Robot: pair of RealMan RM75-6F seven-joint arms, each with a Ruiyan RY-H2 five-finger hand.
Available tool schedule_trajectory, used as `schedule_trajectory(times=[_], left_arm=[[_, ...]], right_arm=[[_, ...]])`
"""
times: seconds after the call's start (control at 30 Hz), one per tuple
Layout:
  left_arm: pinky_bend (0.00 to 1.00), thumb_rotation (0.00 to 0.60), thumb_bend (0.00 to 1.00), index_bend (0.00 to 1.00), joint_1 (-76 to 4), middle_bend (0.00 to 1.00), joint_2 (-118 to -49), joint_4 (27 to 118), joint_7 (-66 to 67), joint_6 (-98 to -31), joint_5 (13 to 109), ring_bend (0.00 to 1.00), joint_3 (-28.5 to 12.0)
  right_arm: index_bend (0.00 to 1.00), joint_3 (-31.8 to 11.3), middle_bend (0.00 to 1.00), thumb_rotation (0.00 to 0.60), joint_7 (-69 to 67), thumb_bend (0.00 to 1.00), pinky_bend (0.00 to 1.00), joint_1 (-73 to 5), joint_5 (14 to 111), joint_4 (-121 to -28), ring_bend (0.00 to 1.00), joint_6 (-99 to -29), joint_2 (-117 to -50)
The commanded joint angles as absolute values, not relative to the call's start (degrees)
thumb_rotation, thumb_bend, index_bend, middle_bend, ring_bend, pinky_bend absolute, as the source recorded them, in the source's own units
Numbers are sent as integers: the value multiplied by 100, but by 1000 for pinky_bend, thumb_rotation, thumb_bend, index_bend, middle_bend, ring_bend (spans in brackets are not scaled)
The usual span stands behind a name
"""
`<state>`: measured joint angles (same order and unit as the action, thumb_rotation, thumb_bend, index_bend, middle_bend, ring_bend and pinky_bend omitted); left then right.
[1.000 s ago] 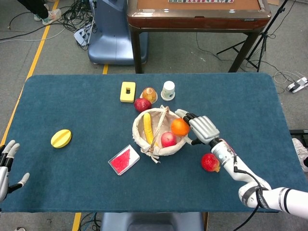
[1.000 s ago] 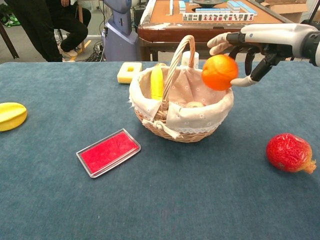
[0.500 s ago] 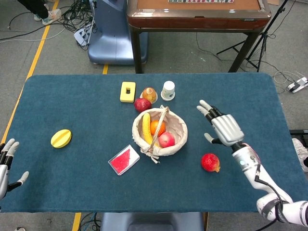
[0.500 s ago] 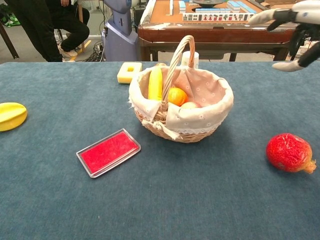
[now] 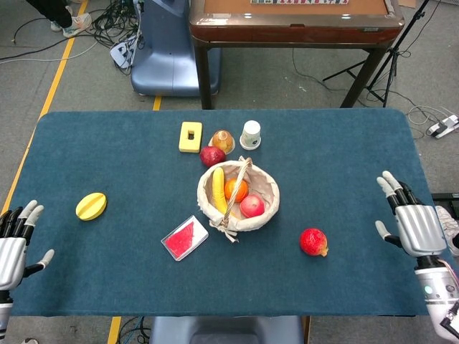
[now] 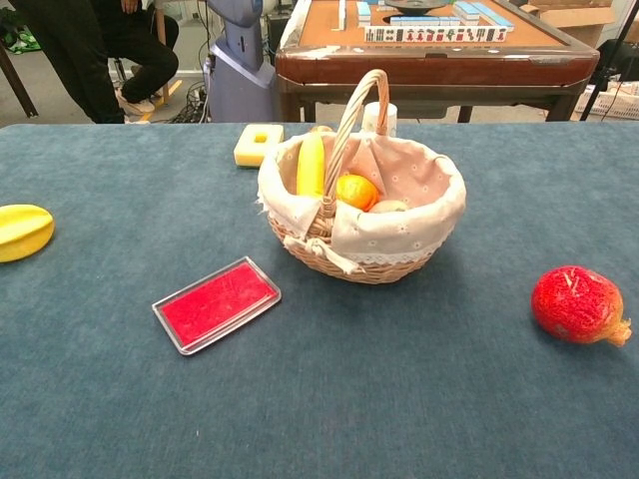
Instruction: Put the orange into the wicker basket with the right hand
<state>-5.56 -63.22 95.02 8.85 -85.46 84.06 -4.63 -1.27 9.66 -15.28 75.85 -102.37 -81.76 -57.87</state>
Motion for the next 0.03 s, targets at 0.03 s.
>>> schedule_trajectory(times=[0.03], left_arm=[[13,600,260,86,-588,0,-6341,9516,929,-8514,8402,0,-469]], right_arm=[[1,-71,95,600,858,319,440,-1323,7762,-10128,94,-8416,-5822]])
